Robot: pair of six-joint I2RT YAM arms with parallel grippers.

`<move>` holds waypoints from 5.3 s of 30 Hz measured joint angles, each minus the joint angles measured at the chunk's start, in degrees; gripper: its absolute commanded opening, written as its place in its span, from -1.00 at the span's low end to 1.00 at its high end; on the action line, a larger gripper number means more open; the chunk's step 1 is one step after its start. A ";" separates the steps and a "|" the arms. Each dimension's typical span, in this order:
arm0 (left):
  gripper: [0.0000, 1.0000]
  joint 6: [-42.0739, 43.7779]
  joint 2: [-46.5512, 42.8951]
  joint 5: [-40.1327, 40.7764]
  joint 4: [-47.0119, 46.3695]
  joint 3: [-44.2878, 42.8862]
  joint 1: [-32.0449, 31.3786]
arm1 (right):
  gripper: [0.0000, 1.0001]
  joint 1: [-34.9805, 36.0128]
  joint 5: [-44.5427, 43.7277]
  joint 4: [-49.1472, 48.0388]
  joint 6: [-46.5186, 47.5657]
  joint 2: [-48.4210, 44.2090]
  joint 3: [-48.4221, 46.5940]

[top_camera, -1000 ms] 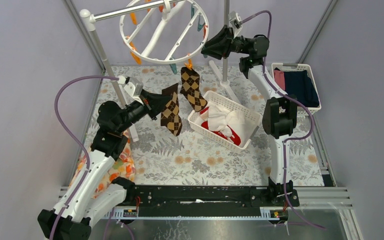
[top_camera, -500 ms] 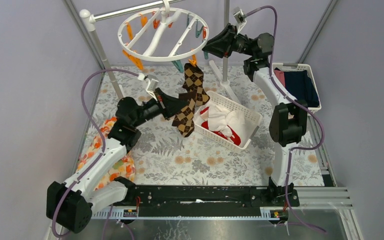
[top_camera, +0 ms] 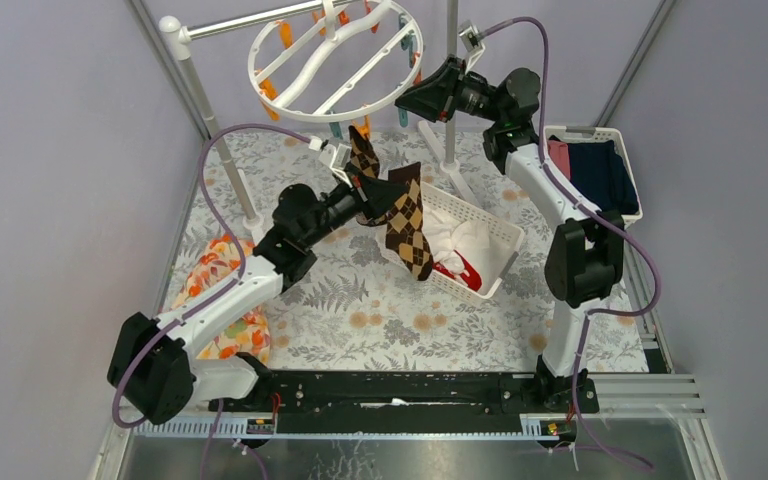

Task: Clip the socks to the hanger
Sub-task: Open the clamp at the hanger, then clamp the sock onto the hanger.

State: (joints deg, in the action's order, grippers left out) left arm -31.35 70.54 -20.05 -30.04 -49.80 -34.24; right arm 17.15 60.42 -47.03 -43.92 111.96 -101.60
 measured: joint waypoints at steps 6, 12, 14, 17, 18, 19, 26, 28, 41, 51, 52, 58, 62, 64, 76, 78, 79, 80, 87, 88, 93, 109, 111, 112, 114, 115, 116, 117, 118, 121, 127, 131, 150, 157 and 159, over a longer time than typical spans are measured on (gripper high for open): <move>-1.00 3.39 2.49 13.14 1.14 -2.80 -3.23 | -1.00 1.07 -3.41 6.91 3.98 -2.89 1.03; -1.00 6.51 3.67 17.20 0.46 -4.68 -3.89 | -1.00 2.03 -7.76 11.26 6.12 -5.53 2.91; -1.00 6.40 4.72 15.72 0.61 -6.03 -3.21 | -1.00 2.34 -8.98 12.35 6.67 -6.19 3.56; -1.00 5.18 6.01 13.00 0.52 -7.82 -1.14 | -1.00 2.73 -10.47 14.12 7.69 -6.97 4.24; -1.00 4.74 6.12 12.41 0.59 -8.00 -0.35 | -1.00 2.84 -10.82 14.69 8.11 -7.21 4.42; -1.00 4.33 6.21 12.00 0.59 -8.09 0.24 | -1.00 2.97 -11.39 15.21 8.35 -7.43 4.55; -1.00 1.77 6.56 11.06 1.07 -8.35 1.57 | -1.00 4.15 -14.05 18.10 10.34 -9.22 5.18; -1.00 1.11 6.64 11.08 1.07 -8.35 1.57 | -1.00 4.33 -14.40 18.16 10.49 -9.70 5.60; -1.00 -4.33 7.08 10.16 0.39 -8.35 3.67 | -1.00 4.72 -14.91 18.03 10.45 -10.58 7.32; -1.00 -7.67 8.15 6.99 0.35 -7.87 5.79 | -1.00 4.87 -14.82 17.79 10.19 -10.58 7.76; -1.00 -7.74 8.28 6.73 0.39 -7.87 5.79 | -1.00 4.87 -14.82 17.70 10.12 -10.58 7.76; -1.00 -8.11 9.16 5.66 0.48 -7.87 5.86 | -1.00 4.90 -14.80 17.51 9.77 -10.58 7.80; -1.00 -8.87 9.46 4.87 0.22 -7.87 5.92 | -1.00 4.94 -14.78 17.09 9.44 -10.67 8.09; -1.00 -9.33 9.53 4.31 0.02 -7.87 6.14 | -1.00 4.94 -14.71 16.76 9.11 -10.67 8.15; -1.00 -13.11 10.23 1.22 -3.04 -7.87 7.76 | -1.00 5.01 -14.40 16.17 7.80 -10.67 8.17; -1.00 -13.33 10.54 0.87 -3.39 -7.87 7.85 | -1.00 5.01 -14.40 15.80 7.78 -10.67 8.26; -1.00 -13.40 10.67 0.72 -3.43 -7.87 7.98 | -1.00 5.01 -14.36 15.72 7.72 -10.67 8.28; -1.00 -13.57 10.84 0.48 -3.56 -7.89 8.02 | -1.00 5.01 -14.38 15.54 7.65 -10.67 8.33; -1.00 -14.80 11.28 -1.27 -4.61 -7.91 8.52 | -1.00 5.01 -14.29 14.99 7.45 -10.67 8.61; -1.00 -15.08 11.37 -1.55 -4.94 -7.91 8.66 | -1.00 5.01 -14.29 14.93 7.41 -10.67 8.61; -1.00 -16.33 11.91 -2.58 -6.60 -7.93 9.18 | -1.00 5.01 -14.27 14.80 7.41 -10.67 8.70; -1.00 -18.88 12.00 -3.08 -9.35 -7.93 10.36 | -1.00 5.01 -13.53 13.81 6.97 -10.67 8.92; -1.00 -19.08 12.00 -3.06 -9.42 -7.93 10.40 | -1.00 5.01 -13.22 13.64 6.78 -10.67 8.92; -1.00 -19.19 12.00 -3.08 -9.44 -7.93 10.47 | -1.00 5.01 -13.14 13.51 6.69 -10.67 8.92; -1.00 -19.39 12.00 -3.08 -9.60 -7.93 10.64 | -1.00 5.01 -12.94 13.35 6.51 -10.67 8.92; -1.00 -19.54 12.00 -3.08 -9.81 -7.93 10.71 | -1.00 5.01 -12.87 13.27 6.45 -10.67 8.92; -1.00 -19.69 12.00 -3.08 -9.92 -7.93 10.80 | -1.00 5.01 -12.83 13.25 6.38 -10.67 8.92; -1.00 -19.87 12.00 -3.08 -10.16 -7.93 10.84 | -1.00 5.01 -12.81 13.20 6.29 -10.67 8.92; -1.00 -20.22 12.00 -3.10 -10.36 -7.93 10.86 | -1.00 5.01 -12.81 13.16 6.27 -10.67 8.92; -1.00 -21.05 12.02 -3.15 -10.82 -7.93 10.99 | -1.00 5.01 -12.76 12.85 6.08 -10.67 9.03; -1.00 -22.14 12.11 -3.50 -11.76 -7.93 11.17 | -0.89 5.01 -12.76 12.81 5.88 -10.67 9.03; -1.00 -22.36 12.11 -3.61 -12.09 -7.93 11.19 | -0.33 5.01 -12.72 12.55 5.51 -10.67 9.03; 0.24 -22.01 12.07 -4.20 -11.65 -7.89 11.65 | 0.61 5.05 -14.12 17.29 11.30 -13.20 10.75; 0.58 -18.01 6.34 -2.56 -4.33 -4.76 11.80 | 0.64 3.13 -16.83 21.97 18.21 -20.79 16.87; 0.63 -16.39 4.04 -1.99 -2.21 -3.74 11.80 | 0.64 2.25 -17.66 22.16 19.50 -22.67 19.04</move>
State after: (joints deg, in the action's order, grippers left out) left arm -47.75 74.59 -22.04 -32.25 -53.54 -22.44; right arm 19.40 42.76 -24.86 -24.43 89.30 -82.56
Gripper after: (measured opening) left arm 0.785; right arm 0.815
